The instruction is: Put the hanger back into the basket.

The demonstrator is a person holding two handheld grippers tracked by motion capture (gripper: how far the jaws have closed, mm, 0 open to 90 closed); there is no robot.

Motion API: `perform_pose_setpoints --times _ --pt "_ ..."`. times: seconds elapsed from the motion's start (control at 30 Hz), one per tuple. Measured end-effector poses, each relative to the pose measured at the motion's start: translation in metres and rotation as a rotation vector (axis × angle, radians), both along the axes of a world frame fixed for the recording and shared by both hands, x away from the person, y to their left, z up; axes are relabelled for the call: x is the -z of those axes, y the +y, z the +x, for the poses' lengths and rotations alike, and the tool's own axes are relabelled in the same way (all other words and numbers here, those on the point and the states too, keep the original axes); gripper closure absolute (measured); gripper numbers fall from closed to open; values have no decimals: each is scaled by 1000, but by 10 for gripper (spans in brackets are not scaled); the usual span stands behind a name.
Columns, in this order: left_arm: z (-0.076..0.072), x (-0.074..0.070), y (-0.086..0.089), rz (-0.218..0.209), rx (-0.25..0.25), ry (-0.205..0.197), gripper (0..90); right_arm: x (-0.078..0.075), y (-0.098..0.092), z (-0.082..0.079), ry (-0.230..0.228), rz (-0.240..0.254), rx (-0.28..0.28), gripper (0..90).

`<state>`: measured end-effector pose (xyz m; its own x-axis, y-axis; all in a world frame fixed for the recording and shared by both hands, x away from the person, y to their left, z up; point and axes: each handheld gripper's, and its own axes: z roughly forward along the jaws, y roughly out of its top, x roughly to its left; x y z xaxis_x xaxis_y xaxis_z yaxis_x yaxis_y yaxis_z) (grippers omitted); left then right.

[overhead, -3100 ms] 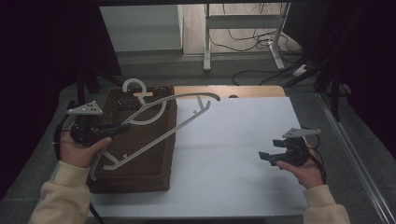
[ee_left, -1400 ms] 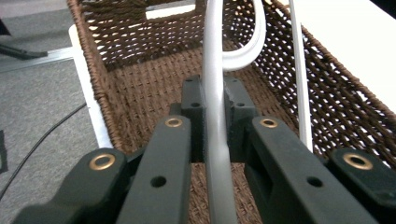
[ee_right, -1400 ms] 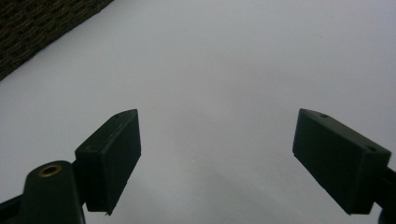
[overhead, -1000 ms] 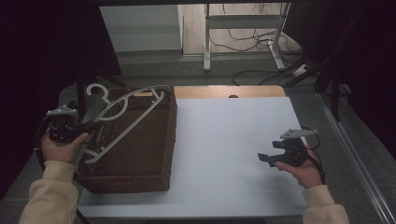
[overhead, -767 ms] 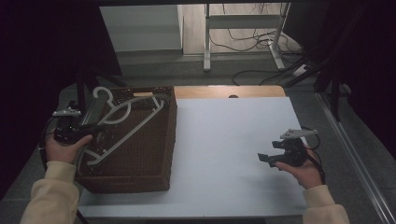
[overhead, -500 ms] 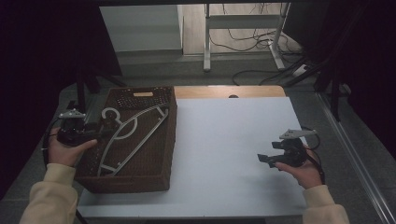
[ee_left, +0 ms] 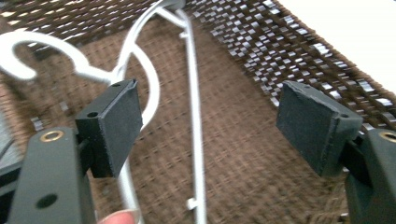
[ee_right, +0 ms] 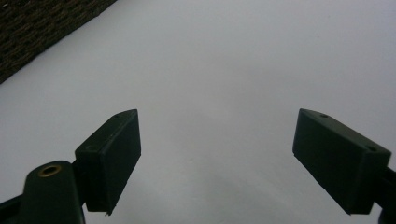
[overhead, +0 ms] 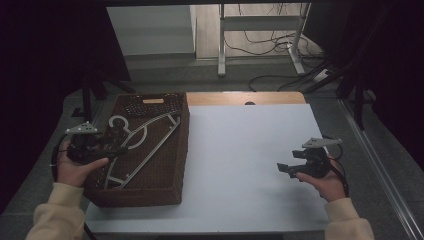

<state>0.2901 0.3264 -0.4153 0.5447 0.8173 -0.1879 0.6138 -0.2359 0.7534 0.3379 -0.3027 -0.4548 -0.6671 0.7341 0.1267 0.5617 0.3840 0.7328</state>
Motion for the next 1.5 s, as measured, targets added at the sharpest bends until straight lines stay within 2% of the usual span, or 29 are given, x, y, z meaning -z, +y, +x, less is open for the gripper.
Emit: perform_pose_setpoints --times 0.1,0.3,0.53,0.77,1.13,1.37,1.5 --pt "-6 -2 -11 -15 22 -20 226 1 1 -1 -1 -4 -11 152" --pt "-16 -5 -38 -8 85 -44 222 1 0 -5 -5 -3 -19 152" --pt "-29 -2 -55 -29 103 -60 223 0 -1 -9 -14 -12 -1 153" --pt "-38 11 -73 -22 117 -38 223 -4 1 -14 -60 -15 12 157" --pt "-37 17 -80 -22 125 -18 219 -5 -6 -16 -100 9 3 153" --pt "-36 17 -80 -26 131 -17 217 -5 -5 -19 -107 9 -12 143" --pt "-34 14 -81 -45 130 -19 214 -5 -7 -19 -105 25 -2 143"
